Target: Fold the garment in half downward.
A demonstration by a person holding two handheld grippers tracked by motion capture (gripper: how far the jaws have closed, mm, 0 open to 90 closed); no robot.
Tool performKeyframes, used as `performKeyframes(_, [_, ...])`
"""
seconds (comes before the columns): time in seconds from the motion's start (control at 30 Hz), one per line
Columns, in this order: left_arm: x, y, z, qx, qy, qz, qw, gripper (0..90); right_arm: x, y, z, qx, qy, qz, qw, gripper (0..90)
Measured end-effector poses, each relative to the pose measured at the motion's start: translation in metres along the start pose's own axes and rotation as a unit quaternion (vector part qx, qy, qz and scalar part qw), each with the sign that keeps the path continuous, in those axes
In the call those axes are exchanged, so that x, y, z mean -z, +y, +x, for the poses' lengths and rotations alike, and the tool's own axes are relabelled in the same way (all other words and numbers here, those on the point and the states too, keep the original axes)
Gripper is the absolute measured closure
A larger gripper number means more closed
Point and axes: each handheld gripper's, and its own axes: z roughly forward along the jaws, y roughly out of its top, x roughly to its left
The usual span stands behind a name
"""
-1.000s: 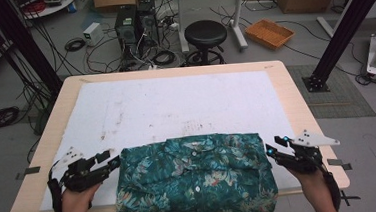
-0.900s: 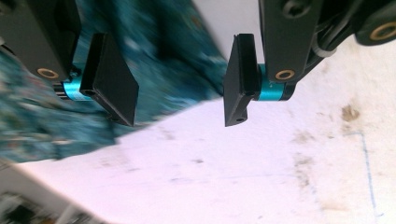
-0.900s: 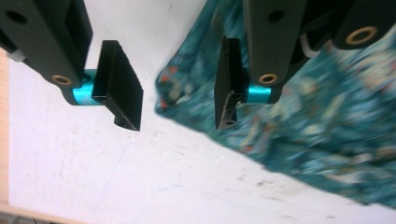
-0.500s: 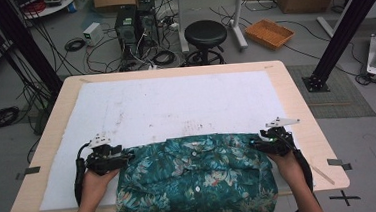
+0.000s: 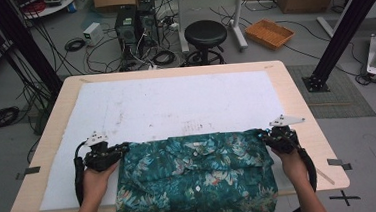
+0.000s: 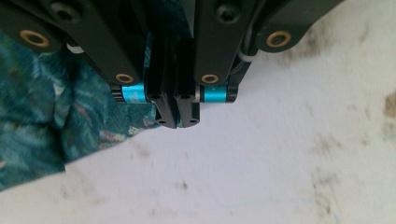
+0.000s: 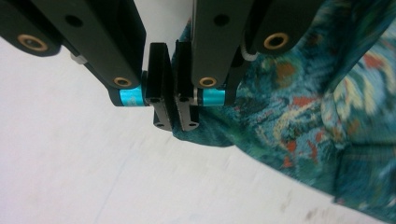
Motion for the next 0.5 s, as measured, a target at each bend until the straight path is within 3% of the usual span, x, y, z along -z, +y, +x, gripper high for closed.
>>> performKeyframes(0.13, [-0.014,0.023,0.000,0.002,0.004,-0.009,1.0000,87.1,-0.001,0.018,-0.014,0.001,-0.013,-0.023,0.9997,87.8])
performKeyframes(0.2, [-0.023,0.034,0.002,0.015,0.001,-0.013,0.9998,87.0,-0.005,0.028,-0.023,0.001,-0.017,-0.027,0.9995,87.8])
performKeyframes(0.27, [-0.035,0.045,0.007,0.034,-0.006,-0.017,0.9992,87.0,-0.009,0.037,-0.034,-0.015,-0.017,-0.030,0.9993,87.7])
performKeyframes(0.3, [-0.035,0.045,0.007,0.034,-0.006,-0.017,0.9992,87.0,-0.009,0.037,-0.034,-0.015,-0.017,-0.030,0.9993,87.7])
performKeyframes(0.33, [-0.046,0.053,0.008,0.043,-0.007,-0.017,0.9989,87.0,-0.013,0.043,-0.040,-0.016,-0.023,-0.030,0.9992,87.7])
performKeyframes(0.37, [-0.058,0.059,0.009,0.048,-0.004,-0.014,0.9987,86.9,-0.024,0.055,-0.054,-0.019,-0.033,-0.020,0.9991,87.7])
performKeyframes(0.5, [-0.074,0.066,0.010,0.049,0.005,-0.009,0.9987,86.9,-0.035,0.065,-0.064,-0.020,-0.047,-0.012,0.9986,87.7])
